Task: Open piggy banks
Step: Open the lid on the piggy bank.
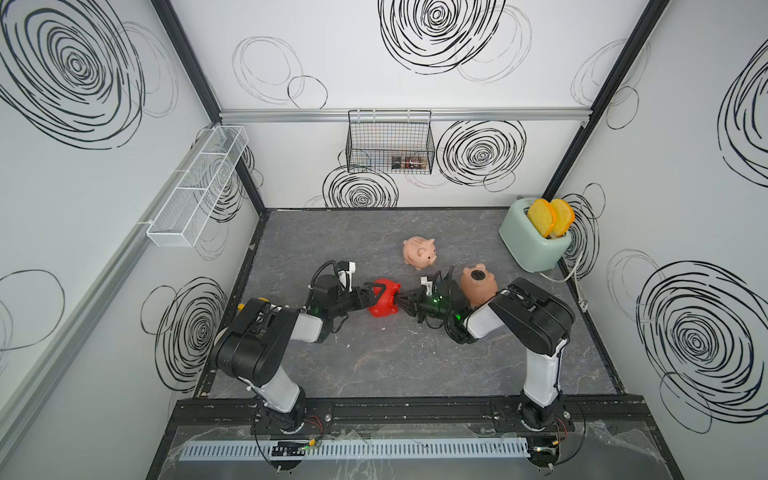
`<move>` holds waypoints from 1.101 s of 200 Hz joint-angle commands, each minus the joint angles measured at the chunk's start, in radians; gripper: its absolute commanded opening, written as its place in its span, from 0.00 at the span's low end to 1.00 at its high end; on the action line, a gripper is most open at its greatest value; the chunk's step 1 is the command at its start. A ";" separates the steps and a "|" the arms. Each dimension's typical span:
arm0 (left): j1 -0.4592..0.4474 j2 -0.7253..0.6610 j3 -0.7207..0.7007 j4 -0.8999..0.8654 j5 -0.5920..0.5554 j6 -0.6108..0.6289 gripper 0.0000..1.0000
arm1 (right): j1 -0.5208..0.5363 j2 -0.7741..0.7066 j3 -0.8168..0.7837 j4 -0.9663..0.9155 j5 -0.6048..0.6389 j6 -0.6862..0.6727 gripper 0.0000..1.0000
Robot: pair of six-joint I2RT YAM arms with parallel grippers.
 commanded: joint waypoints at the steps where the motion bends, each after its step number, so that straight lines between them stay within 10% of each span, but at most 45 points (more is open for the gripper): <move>1: -0.025 0.029 -0.007 -0.078 0.024 0.016 0.96 | 0.025 0.019 0.040 0.079 -0.008 0.016 0.13; 220: -0.023 0.049 0.004 -0.084 0.028 0.017 0.96 | 0.051 0.038 0.013 0.093 0.029 -0.273 0.00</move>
